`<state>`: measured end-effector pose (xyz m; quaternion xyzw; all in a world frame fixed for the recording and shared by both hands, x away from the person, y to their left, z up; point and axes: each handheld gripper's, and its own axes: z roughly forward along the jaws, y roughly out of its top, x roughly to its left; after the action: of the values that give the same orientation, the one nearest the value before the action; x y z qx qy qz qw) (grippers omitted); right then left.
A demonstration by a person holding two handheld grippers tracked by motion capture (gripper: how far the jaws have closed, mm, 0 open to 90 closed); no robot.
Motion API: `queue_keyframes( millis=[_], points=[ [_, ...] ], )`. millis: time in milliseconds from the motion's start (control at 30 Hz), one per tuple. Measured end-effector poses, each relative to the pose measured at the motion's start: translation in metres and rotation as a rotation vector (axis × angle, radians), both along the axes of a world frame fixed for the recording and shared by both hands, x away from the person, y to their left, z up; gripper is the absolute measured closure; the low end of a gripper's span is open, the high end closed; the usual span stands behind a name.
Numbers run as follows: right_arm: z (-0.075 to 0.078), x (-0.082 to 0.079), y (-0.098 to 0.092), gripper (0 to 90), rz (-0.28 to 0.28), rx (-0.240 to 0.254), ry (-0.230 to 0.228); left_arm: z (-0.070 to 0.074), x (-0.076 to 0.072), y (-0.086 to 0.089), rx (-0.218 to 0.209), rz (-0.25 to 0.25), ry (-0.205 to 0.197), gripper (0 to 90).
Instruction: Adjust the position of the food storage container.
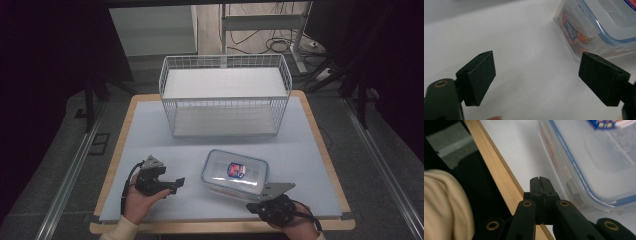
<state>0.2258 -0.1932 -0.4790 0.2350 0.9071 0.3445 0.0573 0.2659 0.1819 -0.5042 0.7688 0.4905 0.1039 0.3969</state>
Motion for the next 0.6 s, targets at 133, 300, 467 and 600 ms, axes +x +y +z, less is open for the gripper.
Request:
queue_keyframes(
  millis=[133,300,467,600],
  points=[
    [-0.01,0.003,0.001,89.6,-0.022,-0.048,-0.019,-0.001,0.001,0.0,0.002,-0.003,0.007,14.1],
    [-0.011,0.008,-0.005,89.6,-0.067,-0.055,-0.057,-0.001,0.001,0.0,0.001,-0.004,0.005,14.2],
    [-0.012,0.01,-0.007,89.7,-0.085,-0.059,-0.071,-0.002,0.001,0.001,0.003,-0.003,0.007,14.2],
    [-0.012,0.012,-0.011,89.6,-0.1,-0.053,-0.074,-0.002,0.001,0.001,0.002,-0.003,0.008,14.2]
  ],
)
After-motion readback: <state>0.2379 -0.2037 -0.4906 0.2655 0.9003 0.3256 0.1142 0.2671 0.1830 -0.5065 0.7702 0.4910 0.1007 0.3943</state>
